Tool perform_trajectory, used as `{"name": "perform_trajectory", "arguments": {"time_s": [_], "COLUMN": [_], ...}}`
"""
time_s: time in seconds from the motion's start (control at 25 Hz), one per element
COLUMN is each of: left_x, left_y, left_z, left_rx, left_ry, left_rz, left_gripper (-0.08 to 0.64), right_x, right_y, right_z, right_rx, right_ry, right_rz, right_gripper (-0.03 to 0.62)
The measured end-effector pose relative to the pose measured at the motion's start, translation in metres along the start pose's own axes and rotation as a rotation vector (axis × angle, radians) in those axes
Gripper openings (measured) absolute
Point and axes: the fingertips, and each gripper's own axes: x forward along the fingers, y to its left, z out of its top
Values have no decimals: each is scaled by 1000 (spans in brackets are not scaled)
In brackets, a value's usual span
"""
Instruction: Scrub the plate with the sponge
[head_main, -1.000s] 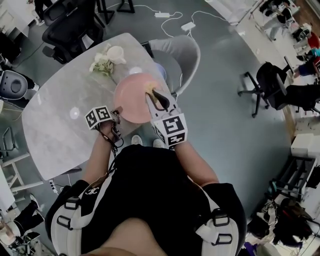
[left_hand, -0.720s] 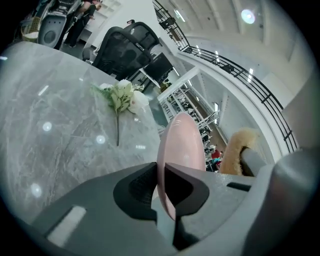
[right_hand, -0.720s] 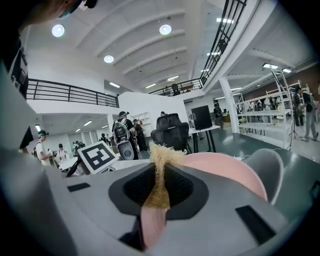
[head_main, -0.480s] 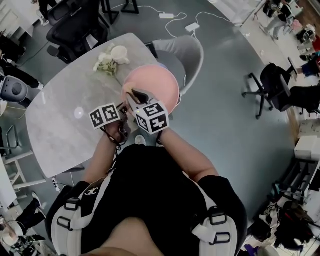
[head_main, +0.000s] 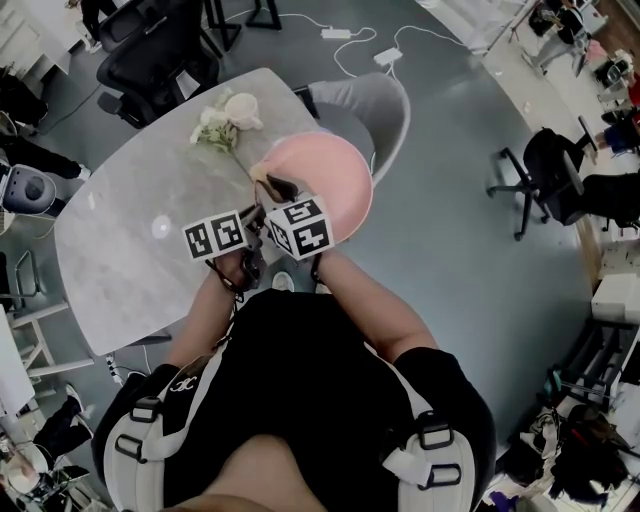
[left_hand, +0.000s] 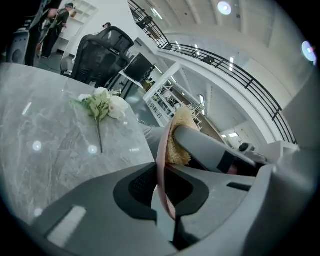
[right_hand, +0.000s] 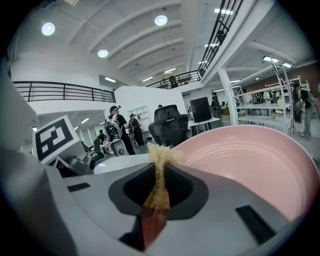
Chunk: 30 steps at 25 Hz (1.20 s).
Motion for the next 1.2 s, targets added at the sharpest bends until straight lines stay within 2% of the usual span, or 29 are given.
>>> {"name": "perform_trajectory", "arguments": {"time_s": [0.16, 0.4, 0.56, 0.88, 1.2], "left_x": [-3, -6, -10, -15, -20], "left_y": [-10, -12, -15, -21, -21], "left_z": [0, 1, 4, 7, 11], "left_rx": [19, 126, 167, 179, 192], "left_ry": [3, 0, -9, -21, -41], "left_rz": [-34, 7, 19, 2, 2], "left_gripper": [25, 25, 31, 38, 40], "right_x": [-1, -6, -11, -28, -50], "right_y": [-12, -33, -46, -89, -127], "right_z": [2, 5, 12, 21, 11], "right_rx": [-39, -44, -26, 25, 72], "right_ry": [7, 21, 7, -19, -23], "right_rz": [-58, -136, -165, -268, -349], "right_gripper": [54, 54, 54, 54, 54]}}
